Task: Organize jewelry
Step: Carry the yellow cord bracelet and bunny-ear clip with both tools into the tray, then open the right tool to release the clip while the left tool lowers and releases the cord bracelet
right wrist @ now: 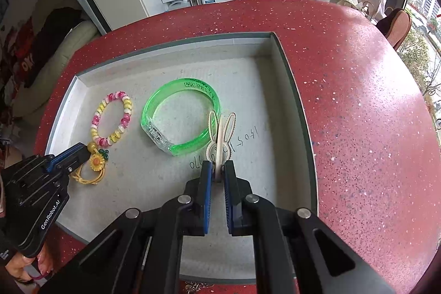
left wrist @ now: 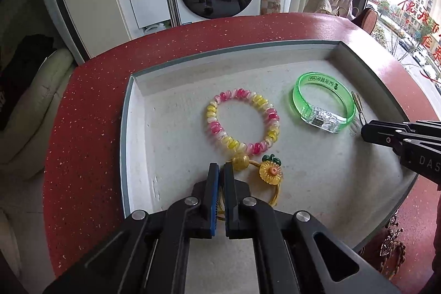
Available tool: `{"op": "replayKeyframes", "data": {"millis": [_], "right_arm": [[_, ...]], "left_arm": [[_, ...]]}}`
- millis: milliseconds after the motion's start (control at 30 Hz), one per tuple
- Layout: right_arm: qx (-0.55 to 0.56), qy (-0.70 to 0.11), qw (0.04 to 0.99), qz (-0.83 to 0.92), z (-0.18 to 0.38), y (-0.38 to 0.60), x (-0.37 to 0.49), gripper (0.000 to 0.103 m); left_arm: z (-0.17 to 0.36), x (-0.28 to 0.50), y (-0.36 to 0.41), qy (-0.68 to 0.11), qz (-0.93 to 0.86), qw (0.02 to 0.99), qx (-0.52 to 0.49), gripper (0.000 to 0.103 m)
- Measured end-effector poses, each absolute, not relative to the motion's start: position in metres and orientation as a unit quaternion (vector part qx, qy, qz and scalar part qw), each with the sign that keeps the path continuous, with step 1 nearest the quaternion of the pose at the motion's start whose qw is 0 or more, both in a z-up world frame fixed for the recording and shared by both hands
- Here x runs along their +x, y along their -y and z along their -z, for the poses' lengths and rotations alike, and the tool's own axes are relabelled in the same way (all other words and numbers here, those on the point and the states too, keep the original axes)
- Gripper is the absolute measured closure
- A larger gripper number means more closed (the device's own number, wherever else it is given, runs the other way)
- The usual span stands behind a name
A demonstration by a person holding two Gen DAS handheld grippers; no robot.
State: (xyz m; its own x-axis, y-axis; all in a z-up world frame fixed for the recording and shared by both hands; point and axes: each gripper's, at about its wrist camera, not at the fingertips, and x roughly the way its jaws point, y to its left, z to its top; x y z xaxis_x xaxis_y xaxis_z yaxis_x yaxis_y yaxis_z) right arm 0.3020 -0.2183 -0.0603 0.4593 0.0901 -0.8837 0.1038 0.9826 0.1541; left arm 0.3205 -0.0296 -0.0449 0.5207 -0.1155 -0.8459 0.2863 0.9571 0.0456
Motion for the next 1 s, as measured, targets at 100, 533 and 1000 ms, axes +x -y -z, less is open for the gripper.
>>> {"op": "replayKeyframes", "data": {"millis": [100,533,1000], "right_arm": [[0.081,-0.517,0.852,0.003,0.059,0.214,0.3,0.09],[0.115,-0.487,0.866,-0.01,0.03,0.217,0.278,0.038],[0.12,-0.471,0.874,-0.013,0.014,0.217,0.264,0.038]], "left_arm": [[0.043,0.318,0.031,-0.475,0.112,0.868,0.091,0.082],[0.015,0.299,0.029,-0.442,0.107,0.888,0.074,0.082],[-0.001,0.287,0.032,-0.435,0.102,0.891,0.077,0.082]]}}
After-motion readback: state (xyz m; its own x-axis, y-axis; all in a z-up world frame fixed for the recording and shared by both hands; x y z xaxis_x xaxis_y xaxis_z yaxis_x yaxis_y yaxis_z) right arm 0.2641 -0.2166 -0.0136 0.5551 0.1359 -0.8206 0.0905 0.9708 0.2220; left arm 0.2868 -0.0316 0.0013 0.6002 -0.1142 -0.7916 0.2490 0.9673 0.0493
